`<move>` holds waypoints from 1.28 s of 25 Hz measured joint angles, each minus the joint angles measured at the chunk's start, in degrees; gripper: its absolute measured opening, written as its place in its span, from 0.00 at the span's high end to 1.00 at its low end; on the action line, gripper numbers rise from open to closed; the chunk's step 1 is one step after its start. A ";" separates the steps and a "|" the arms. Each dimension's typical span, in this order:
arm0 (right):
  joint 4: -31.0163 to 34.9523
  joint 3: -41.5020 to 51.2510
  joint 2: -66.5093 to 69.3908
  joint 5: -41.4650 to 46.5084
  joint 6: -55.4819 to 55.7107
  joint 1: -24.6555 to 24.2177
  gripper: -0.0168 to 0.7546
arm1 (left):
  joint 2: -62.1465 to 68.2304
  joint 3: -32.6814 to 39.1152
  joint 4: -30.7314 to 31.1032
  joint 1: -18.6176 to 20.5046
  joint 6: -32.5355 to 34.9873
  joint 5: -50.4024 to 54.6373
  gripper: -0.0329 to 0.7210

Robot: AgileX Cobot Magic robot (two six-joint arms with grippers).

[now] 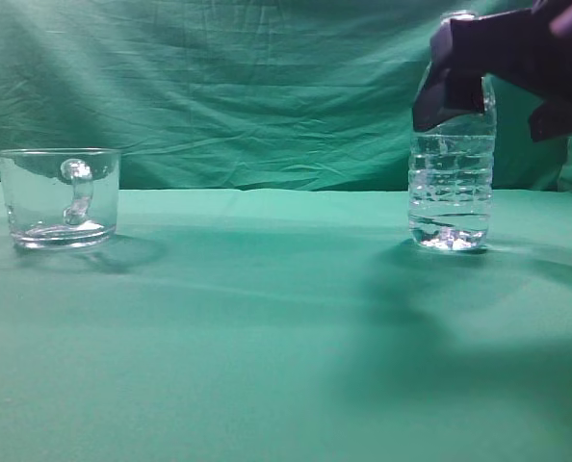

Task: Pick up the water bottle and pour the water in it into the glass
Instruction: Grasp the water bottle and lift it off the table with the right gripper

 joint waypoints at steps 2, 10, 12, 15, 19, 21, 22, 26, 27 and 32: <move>0.00 -0.40 1.59 -1.11 0.69 0.00 0.15 | 0.00 0.00 0.00 0.00 0.00 0.00 0.96; -0.71 -5.74 13.20 -9.80 4.75 0.00 0.15 | 0.00 0.00 0.00 0.00 0.00 0.00 0.96; -0.71 -6.81 15.05 -11.57 4.75 0.00 0.15 | 0.00 0.00 0.00 0.00 0.00 0.00 0.96; -0.84 -8.31 16.88 -13.61 4.85 0.00 0.15 | 0.00 0.00 0.00 0.00 0.00 0.00 0.96; -0.84 -9.01 18.62 -15.97 4.85 0.00 0.27 | 0.00 0.00 0.00 0.00 0.00 0.00 0.96; -0.84 -9.01 18.86 -16.14 4.85 0.00 0.28 | 0.00 0.00 0.00 0.00 0.00 0.00 0.96; -0.84 -9.01 18.86 -16.24 4.75 0.00 0.34 | 0.00 0.00 0.00 0.00 0.00 0.00 0.96; -0.84 -9.01 18.86 -16.59 4.63 0.00 0.34 | 0.00 0.00 0.00 0.00 0.00 0.00 0.96; -0.84 -9.01 18.86 -16.59 4.53 0.00 0.34 | 0.00 0.00 0.00 0.00 0.00 0.00 0.96; -1.17 -9.01 18.86 -16.37 2.66 0.00 0.55 | 0.00 0.00 0.00 0.00 0.00 0.00 0.96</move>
